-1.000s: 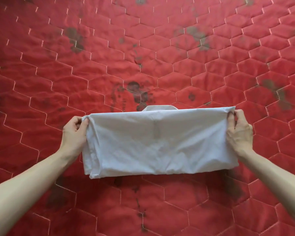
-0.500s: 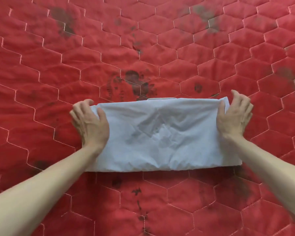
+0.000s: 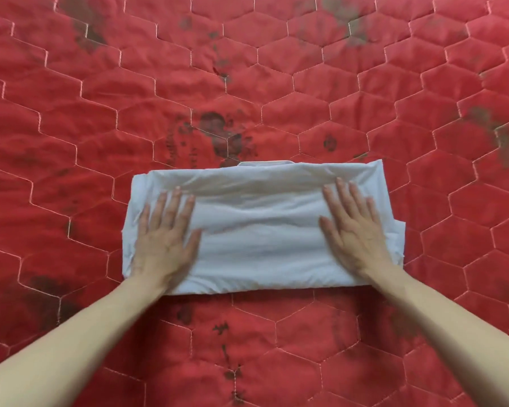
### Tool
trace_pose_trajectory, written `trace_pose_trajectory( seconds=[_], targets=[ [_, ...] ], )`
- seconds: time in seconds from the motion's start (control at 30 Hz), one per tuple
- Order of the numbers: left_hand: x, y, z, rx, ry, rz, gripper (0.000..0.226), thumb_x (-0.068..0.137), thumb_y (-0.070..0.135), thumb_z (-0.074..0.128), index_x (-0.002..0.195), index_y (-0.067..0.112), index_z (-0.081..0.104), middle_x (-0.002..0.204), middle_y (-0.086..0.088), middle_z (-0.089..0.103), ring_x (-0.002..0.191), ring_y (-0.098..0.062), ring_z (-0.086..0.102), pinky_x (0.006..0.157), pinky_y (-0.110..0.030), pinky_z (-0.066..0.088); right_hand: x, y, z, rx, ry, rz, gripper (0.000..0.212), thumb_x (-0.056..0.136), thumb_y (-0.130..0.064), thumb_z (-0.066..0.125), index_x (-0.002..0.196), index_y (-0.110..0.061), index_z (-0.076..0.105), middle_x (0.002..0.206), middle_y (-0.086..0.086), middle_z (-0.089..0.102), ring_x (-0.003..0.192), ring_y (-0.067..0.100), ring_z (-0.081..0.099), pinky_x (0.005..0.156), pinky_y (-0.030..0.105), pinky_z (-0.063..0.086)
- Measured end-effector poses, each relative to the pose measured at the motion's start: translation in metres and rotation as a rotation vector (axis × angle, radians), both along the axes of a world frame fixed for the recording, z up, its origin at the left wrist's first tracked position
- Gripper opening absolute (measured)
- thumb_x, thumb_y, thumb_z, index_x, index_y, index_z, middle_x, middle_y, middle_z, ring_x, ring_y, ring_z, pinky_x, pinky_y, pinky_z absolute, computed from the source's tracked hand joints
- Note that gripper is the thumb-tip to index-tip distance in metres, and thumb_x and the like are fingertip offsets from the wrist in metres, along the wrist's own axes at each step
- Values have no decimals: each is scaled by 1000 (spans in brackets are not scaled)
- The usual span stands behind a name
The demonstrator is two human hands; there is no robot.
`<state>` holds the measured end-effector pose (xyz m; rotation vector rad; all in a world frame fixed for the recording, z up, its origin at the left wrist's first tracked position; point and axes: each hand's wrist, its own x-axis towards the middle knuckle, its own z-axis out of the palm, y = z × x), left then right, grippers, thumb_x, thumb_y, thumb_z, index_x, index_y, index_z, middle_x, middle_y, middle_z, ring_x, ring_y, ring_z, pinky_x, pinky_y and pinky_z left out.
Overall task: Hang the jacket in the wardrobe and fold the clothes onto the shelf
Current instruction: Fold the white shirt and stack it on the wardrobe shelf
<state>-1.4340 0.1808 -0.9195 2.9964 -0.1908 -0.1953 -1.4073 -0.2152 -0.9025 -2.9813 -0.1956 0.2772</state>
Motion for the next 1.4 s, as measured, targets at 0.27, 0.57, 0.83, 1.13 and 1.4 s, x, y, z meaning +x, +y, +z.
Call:
trace_pose_trajectory(
  seconds=[0.27,0.57,0.83,1.13,1.4],
  targets=[
    [5,14,5,-60,5,111,71,103,53,27,167,24,15,175,-6,6,162,-22,-1,129,-55,3,5,-26,3,5,44,-232,69,105,-62,11,166,-34,-4,174,-12,-15,160,13,-14,130,50,-2],
    [-25,-19,25,2,-56,-57,68,103,45,31,164,15,26,172,-12,19,160,-31,12,128,-55,9,-30,-21,39,278,-152,-714,81,98,-56,58,163,-22,24,167,8,27,152,30,24,120,51,25],
    [-79,-139,40,-92,165,-283,68,104,52,33,163,20,30,172,-8,22,159,-31,16,125,-56,25,-65,-36,51,752,178,-1087,46,80,-46,84,111,-17,66,105,-1,74,98,24,70,87,39,54],
    [-66,-155,64,-234,376,-168,69,104,62,37,165,33,19,175,6,4,160,-20,-6,128,-42,7,-58,-8,106,764,119,-799,12,91,-21,60,95,-12,67,85,-3,70,80,22,63,70,38,49],
    [-77,-106,84,-806,226,-26,52,109,29,45,160,30,35,161,17,38,150,3,23,117,-5,11,-57,133,165,571,30,-571,49,101,-19,46,147,-32,50,102,14,75,98,44,67,84,49,51]
  ],
)
